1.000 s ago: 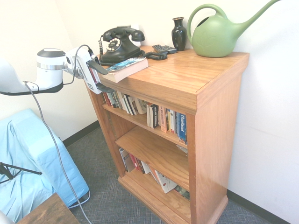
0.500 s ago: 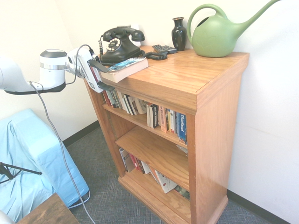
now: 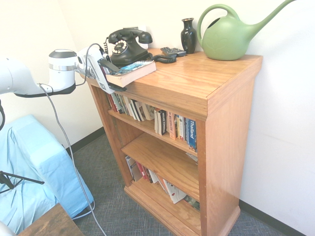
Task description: Shelf the books
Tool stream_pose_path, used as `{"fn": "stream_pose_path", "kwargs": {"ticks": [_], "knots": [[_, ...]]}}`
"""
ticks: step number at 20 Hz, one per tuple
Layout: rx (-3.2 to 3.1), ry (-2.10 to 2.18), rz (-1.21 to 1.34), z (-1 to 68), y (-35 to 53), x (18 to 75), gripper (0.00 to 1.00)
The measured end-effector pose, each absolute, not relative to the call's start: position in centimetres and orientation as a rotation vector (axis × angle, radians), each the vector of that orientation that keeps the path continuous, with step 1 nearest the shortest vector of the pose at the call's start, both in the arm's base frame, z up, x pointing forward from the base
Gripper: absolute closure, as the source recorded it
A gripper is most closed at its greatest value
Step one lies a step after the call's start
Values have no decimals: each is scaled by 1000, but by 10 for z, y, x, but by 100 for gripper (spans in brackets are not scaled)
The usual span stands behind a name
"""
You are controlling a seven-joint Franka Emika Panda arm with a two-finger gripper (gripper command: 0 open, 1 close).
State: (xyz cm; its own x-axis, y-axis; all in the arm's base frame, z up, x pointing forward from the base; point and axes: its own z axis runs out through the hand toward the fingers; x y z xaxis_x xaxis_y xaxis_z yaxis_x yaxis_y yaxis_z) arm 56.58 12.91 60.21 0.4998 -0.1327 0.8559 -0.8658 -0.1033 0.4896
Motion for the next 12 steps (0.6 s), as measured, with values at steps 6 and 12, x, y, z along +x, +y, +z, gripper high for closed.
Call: {"fn": "stream_pose_path", "kwargs": {"ticks": [6,12], "knots": [[1574,-890,780,612,126,567,100],[1564,-900,769,615,117,568,100]]}}
